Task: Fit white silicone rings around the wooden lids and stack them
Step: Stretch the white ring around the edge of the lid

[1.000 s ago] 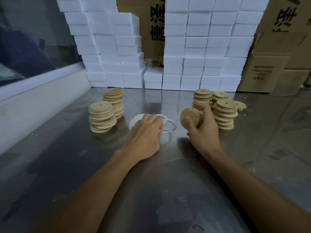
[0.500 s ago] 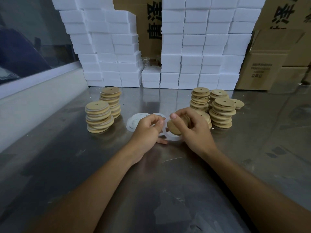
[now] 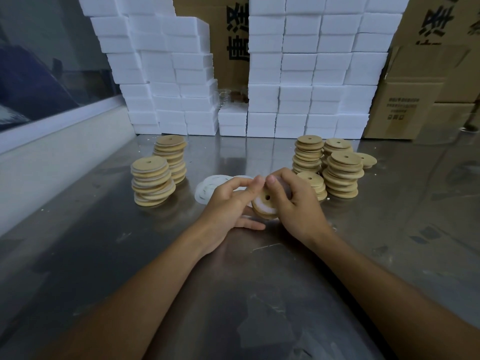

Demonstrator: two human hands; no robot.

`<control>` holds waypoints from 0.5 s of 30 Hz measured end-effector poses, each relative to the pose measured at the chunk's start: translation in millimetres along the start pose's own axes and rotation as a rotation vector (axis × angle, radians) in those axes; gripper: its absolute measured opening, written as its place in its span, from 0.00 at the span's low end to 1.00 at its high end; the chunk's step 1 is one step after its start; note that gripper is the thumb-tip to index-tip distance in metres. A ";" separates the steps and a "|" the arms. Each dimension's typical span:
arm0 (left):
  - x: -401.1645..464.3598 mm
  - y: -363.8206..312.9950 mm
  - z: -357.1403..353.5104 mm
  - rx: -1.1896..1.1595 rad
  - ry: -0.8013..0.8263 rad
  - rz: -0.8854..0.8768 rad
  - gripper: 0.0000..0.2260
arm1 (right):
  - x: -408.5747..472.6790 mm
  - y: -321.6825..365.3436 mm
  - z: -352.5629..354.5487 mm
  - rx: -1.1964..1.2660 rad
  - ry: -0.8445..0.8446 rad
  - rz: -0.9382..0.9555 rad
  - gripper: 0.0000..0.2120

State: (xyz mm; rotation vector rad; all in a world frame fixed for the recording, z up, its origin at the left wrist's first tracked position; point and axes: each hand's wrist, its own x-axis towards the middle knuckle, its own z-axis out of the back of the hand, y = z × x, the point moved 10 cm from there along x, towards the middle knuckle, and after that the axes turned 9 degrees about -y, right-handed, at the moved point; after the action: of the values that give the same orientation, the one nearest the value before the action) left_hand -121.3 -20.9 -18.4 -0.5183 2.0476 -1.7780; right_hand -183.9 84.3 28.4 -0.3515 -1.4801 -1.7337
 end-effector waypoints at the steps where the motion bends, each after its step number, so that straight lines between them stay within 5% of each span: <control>1: 0.0 -0.2 0.0 -0.009 -0.005 -0.009 0.22 | 0.0 0.1 -0.6 -0.006 0.003 0.006 0.09; 6: 6.1 0.2 11.6 0.003 -0.132 -0.094 0.10 | -2.9 0.0 -4.7 -0.029 0.031 0.015 0.07; 15: 9.0 -16.9 28.3 0.214 -0.291 -0.376 0.08 | -0.2 -13.1 8.4 -0.037 -0.084 -0.124 0.03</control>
State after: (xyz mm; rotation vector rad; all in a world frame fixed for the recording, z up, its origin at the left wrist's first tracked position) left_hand -114.1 -51.8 -5.7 -1.0813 1.6175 -1.9583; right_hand -195.6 91.9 21.5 -0.3620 -1.5605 -1.8664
